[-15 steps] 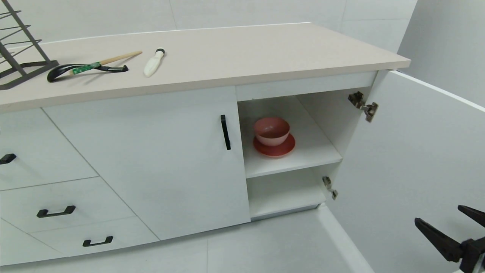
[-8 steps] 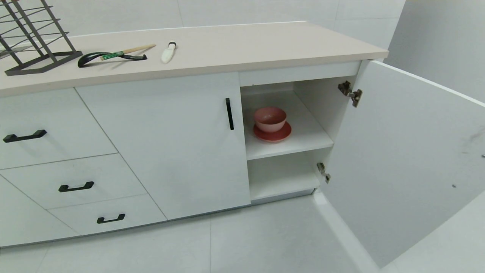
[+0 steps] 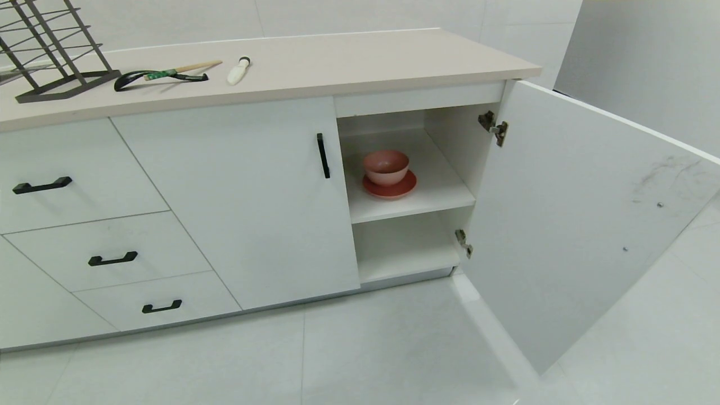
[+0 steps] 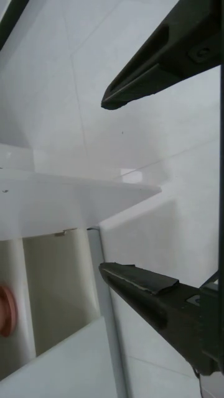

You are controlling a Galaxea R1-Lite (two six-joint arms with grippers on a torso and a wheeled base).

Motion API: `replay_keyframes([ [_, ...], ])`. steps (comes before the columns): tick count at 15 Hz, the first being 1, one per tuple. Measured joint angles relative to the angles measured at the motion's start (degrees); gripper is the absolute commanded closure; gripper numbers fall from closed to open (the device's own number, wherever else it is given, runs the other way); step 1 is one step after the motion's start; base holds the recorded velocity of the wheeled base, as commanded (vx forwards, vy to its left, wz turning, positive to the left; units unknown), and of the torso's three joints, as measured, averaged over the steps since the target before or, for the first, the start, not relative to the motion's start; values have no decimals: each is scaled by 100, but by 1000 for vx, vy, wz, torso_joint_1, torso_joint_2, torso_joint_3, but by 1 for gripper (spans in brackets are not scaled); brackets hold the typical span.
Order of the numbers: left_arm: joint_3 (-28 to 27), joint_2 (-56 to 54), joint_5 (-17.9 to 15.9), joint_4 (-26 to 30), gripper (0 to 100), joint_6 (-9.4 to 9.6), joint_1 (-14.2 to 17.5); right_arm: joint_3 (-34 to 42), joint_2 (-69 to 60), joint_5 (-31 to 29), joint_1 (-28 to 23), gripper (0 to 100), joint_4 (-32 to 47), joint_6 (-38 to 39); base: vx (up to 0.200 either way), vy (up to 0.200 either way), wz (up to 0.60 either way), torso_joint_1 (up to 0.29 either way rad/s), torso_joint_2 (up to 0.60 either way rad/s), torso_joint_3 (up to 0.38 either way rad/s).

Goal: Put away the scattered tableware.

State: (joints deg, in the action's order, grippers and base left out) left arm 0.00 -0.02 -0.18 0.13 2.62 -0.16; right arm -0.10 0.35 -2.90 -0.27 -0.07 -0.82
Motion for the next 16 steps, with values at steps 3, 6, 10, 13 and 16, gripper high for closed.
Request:
replay_keyframes([
  [3,0,0,0,0,0,16,0,0,-35,1,-4,0,5,-2,0,-200,0,1,1,-1],
  [6,0,0,2,2,0,11,-6,0,-43,1,-11,0,7,-2,0,-200,0,1,1,4],
  [10,-2,0,2,5,0,0,-2,0,-46,-7,0,0,10,24,0,-200,0,2,2,2],
  [13,-2,0,0,2,0,0,-2,0,-46,0,0,0,12,27,0,-200,0,-1,2,2],
  [16,0,0,2,2,0,0,-2,0,-46,1,0,0,15,30,0,-67,0,-1,1,1],
])
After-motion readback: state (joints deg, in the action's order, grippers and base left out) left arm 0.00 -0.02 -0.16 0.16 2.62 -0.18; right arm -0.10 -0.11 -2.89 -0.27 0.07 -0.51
